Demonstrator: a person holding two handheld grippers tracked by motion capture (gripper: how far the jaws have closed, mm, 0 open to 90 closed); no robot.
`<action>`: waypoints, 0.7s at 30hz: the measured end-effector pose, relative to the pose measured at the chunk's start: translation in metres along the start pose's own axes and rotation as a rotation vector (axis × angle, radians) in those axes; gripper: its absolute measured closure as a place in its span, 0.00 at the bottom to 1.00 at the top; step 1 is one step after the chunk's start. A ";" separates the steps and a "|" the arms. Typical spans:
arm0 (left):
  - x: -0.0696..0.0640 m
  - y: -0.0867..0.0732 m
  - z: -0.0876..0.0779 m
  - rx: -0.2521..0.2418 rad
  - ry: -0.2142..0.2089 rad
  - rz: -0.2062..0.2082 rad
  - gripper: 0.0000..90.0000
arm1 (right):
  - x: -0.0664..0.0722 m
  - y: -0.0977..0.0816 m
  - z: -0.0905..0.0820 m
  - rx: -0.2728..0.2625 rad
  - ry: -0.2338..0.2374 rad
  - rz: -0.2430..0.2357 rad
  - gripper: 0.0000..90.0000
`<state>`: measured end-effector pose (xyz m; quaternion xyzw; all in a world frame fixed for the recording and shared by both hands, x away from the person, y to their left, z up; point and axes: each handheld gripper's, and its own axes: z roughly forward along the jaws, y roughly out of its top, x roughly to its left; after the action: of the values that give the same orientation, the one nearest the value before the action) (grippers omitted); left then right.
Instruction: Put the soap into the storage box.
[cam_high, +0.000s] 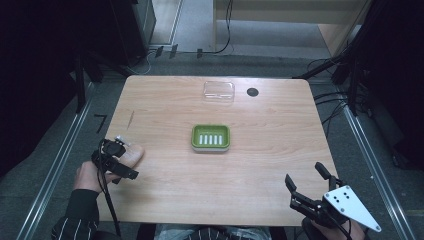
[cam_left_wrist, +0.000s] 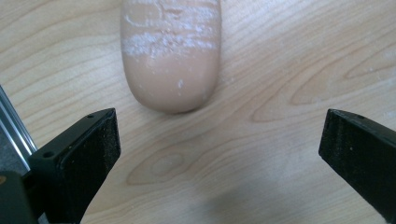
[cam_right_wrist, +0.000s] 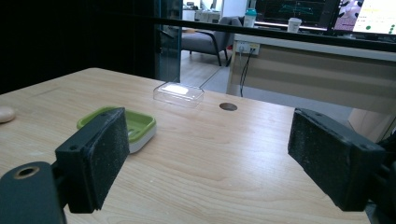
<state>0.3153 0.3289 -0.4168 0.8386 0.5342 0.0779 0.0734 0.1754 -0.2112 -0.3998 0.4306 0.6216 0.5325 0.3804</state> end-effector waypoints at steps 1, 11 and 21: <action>0.001 0.002 0.000 0.006 -0.002 0.001 0.00 | 0.000 0.000 0.000 -0.001 -0.001 0.001 0.15; 0.005 0.017 0.001 -0.002 -0.009 0.003 0.00 | 0.000 0.000 0.000 0.002 0.000 0.004 0.15; 0.009 0.035 0.009 0.015 -0.014 0.014 0.00 | -0.001 0.000 0.000 0.001 -0.002 0.002 0.15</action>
<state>0.3515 0.3218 -0.4185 0.8434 0.5283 0.0686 0.0701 0.1757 -0.2121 -0.4000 0.4319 0.6210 0.5322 0.3803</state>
